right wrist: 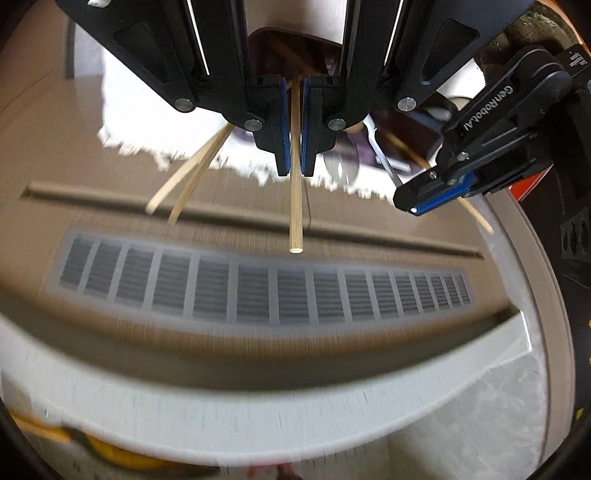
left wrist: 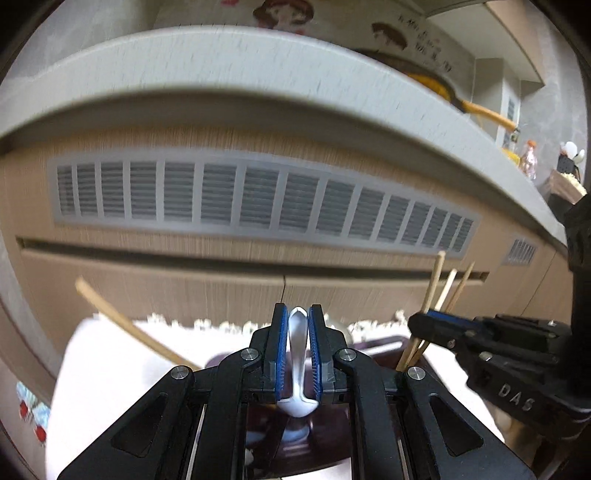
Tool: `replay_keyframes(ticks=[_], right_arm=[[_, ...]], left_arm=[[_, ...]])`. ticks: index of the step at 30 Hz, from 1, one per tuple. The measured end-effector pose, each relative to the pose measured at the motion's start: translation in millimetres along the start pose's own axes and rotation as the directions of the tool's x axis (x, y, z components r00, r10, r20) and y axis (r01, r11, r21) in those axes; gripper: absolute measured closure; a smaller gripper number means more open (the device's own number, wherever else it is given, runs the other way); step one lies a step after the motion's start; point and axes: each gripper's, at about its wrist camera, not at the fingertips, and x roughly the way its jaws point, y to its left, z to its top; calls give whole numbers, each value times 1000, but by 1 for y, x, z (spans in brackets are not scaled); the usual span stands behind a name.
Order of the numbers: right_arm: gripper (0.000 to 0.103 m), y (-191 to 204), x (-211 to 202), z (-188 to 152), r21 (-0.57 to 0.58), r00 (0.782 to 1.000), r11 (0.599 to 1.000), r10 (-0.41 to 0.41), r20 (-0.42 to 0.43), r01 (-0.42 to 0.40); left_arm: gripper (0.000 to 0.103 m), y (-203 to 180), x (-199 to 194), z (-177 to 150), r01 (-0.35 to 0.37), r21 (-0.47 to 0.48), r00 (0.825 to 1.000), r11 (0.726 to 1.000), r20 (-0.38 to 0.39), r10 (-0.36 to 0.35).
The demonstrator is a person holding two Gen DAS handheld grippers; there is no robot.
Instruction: Organize utensils
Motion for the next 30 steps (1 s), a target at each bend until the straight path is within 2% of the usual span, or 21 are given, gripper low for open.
replay_keyframes(ticks=[4,6,8,10,13,15,18,20,23,27,30], right_arm=[[93,-6,14,-14,33,999,999,26,-46,-24],[72,-9,11,-18,53,998,998,25,-51,-23],[58,-11,-4,-22,56,1000,998,-1,-15,1],[49,-9,-28,-26,47,999,998,-36,39,35],[41,-6,-68,-36,52,993,997,-64,97,59],[32,-4,-95,-47,55,987,995,-89,130,82],[21,1,-135,-72,57,977,991,-128,169,120],[15,4,-161,-94,56,972,989,-145,184,137],[13,12,-187,-124,59,969,986,-164,184,156],[12,20,-209,-156,100,974,986,-151,169,135],[10,30,-223,-181,103,968,982,-174,183,158]], left_arm=[[87,5,3,-9,12,-46,999,999,-32,-13],[79,6,-8,-9,13,-61,1000,998,-17,-14],[69,6,-23,-6,12,-73,1000,997,10,-11],[55,6,-43,-2,5,-82,999,997,41,-2],[45,2,-86,-4,-28,-83,995,996,94,36],[40,-2,-119,-12,-52,-81,991,995,119,61],[25,-11,-167,-34,-82,-69,986,994,140,91],[20,-16,-196,-51,-96,-43,984,994,149,101],[16,-28,-232,-81,-134,-18,977,991,164,135],[7,-41,-264,-123,-161,-14,973,987,165,161],[0,-56,-281,-148,-197,41,966,980,181,187]])
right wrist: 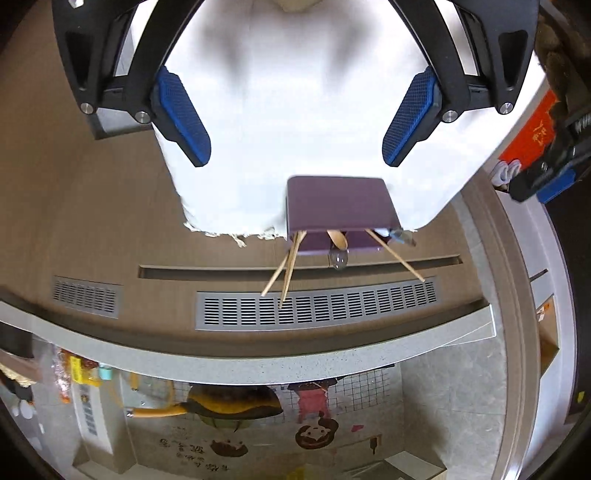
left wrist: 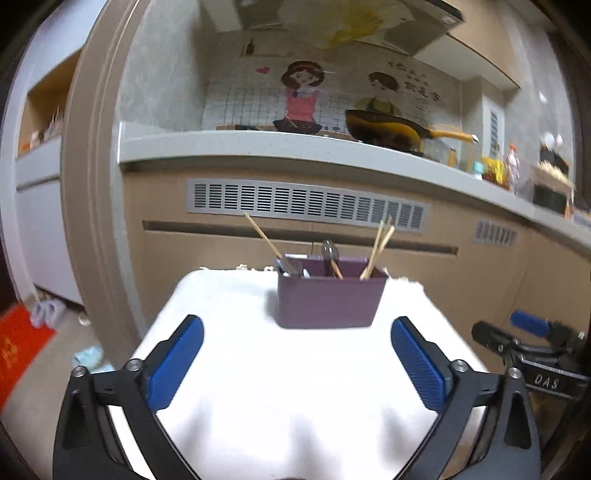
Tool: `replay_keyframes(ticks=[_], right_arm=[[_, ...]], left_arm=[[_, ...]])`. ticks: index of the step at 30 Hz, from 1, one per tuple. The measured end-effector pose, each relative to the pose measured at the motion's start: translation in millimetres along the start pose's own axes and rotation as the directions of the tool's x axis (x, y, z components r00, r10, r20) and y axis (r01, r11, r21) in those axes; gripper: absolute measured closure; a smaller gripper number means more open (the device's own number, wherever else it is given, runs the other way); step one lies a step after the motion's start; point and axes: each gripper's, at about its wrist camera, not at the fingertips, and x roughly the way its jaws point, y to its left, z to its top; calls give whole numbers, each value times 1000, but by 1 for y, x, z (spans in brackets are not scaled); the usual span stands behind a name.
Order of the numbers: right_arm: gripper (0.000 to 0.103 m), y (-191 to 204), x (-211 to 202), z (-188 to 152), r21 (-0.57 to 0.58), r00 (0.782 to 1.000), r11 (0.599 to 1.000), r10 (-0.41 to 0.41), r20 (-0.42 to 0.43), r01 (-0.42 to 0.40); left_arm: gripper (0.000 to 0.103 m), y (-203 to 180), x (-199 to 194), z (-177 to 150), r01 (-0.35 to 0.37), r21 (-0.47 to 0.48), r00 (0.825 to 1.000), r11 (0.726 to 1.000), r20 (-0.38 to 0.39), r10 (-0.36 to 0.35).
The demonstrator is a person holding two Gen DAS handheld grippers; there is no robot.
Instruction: Organize utensils
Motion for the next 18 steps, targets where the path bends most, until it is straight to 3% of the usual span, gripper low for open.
replay_keyframes(ticks=[4,8,18], right_arm=[[6,8,-24,-24,-26,997,998,-54,60,56],[2,9,-37,-36,-34,989,994,-96,116,101],[2,10,-39,-40,-32,994,997,-60,93,63]], left_arm=[[0,-14,-24,-21,-39,63,999,997,32,37],[0,-20,-28,-36,-39,72,999,997,3,39],[0,-18,-25,-35,-54,48,998,997,-41,56]])
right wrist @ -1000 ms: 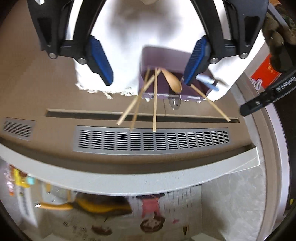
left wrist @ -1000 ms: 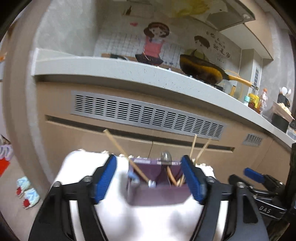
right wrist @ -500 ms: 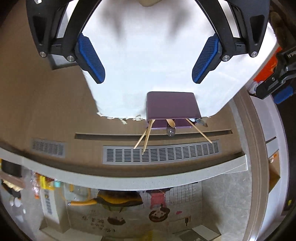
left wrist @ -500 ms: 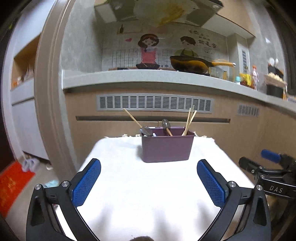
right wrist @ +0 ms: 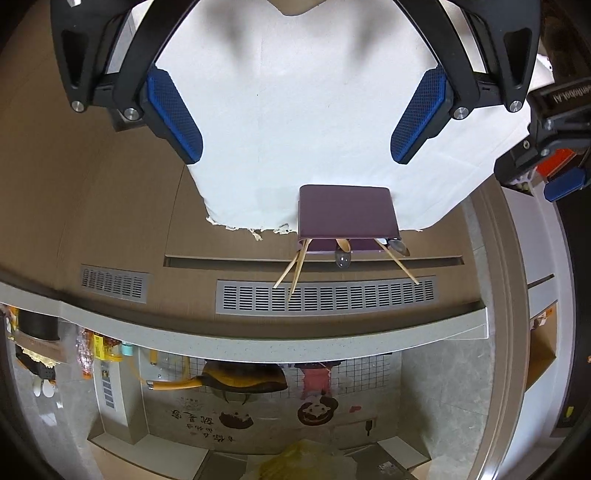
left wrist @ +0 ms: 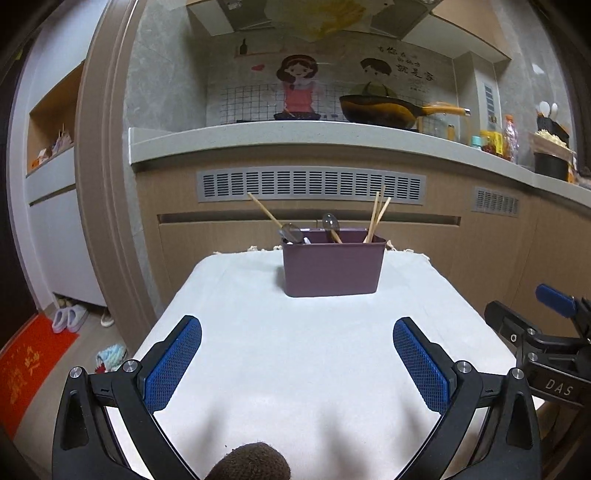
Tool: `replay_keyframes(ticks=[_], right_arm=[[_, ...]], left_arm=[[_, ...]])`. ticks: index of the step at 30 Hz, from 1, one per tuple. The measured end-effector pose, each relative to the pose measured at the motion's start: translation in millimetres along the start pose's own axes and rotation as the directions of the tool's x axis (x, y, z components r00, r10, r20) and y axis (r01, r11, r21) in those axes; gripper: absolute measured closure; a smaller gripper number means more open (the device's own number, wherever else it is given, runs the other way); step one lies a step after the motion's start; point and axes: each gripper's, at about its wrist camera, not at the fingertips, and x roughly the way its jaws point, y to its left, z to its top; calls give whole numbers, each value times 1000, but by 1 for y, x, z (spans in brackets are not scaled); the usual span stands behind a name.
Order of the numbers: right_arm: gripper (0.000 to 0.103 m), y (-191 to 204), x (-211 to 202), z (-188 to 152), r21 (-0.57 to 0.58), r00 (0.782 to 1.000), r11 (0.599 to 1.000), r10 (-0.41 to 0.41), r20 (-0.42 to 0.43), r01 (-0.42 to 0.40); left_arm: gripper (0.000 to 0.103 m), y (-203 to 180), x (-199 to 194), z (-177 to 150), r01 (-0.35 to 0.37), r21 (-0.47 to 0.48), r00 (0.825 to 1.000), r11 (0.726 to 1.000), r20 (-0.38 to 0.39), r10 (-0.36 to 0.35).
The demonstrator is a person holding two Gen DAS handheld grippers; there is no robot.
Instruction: Organize utensils
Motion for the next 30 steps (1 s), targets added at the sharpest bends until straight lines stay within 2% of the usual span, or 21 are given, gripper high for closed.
replay_keyframes(ticks=[30], right_arm=[[1,2,-3,-3,-4,1000,1000,4,-14,-4]], left_arm=[[0,2,3,-2,16,5,999,1000,-34,-15]])
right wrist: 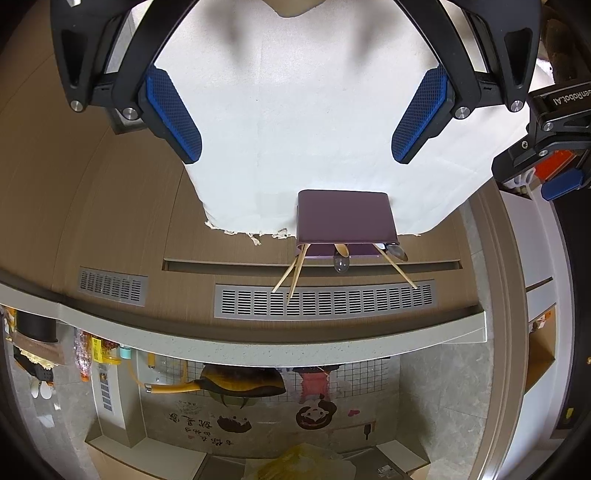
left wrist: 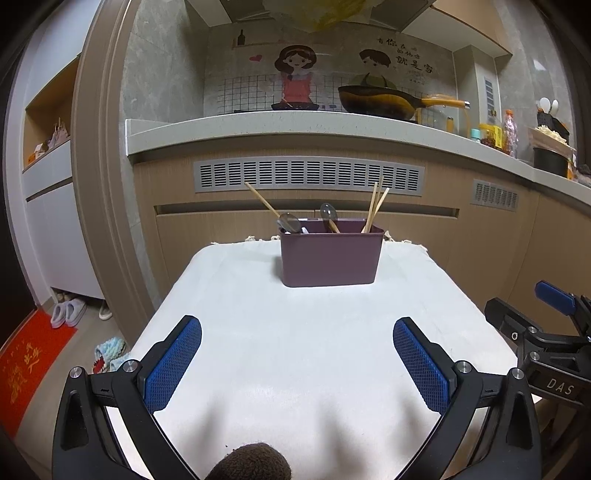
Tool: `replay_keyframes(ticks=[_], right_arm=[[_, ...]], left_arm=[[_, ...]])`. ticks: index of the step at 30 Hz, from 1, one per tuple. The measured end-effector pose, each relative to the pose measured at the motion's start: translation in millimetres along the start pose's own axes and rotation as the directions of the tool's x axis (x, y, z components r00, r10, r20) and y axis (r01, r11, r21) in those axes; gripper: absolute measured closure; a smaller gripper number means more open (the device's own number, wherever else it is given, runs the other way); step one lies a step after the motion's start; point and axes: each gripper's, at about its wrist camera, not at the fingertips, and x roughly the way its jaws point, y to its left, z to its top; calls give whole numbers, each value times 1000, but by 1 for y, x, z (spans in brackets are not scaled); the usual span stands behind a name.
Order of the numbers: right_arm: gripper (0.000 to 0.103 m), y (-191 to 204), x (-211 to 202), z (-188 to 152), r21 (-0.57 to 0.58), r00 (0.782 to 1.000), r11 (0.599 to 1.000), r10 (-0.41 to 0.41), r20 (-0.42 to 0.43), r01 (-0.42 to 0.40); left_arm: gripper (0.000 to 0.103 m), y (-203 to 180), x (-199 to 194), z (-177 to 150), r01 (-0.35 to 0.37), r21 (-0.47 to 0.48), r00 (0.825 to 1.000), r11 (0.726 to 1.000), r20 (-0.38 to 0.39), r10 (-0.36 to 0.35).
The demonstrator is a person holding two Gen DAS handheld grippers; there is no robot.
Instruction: Organize utensils
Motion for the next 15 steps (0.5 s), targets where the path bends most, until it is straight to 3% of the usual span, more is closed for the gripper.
replay_keyframes(ticks=[15], right_arm=[[1,0,1,-1,1,1000,1000,2,1,-2]], left_arm=[[0,3,3,-1,6,10,1000,1000,-9,-6]])
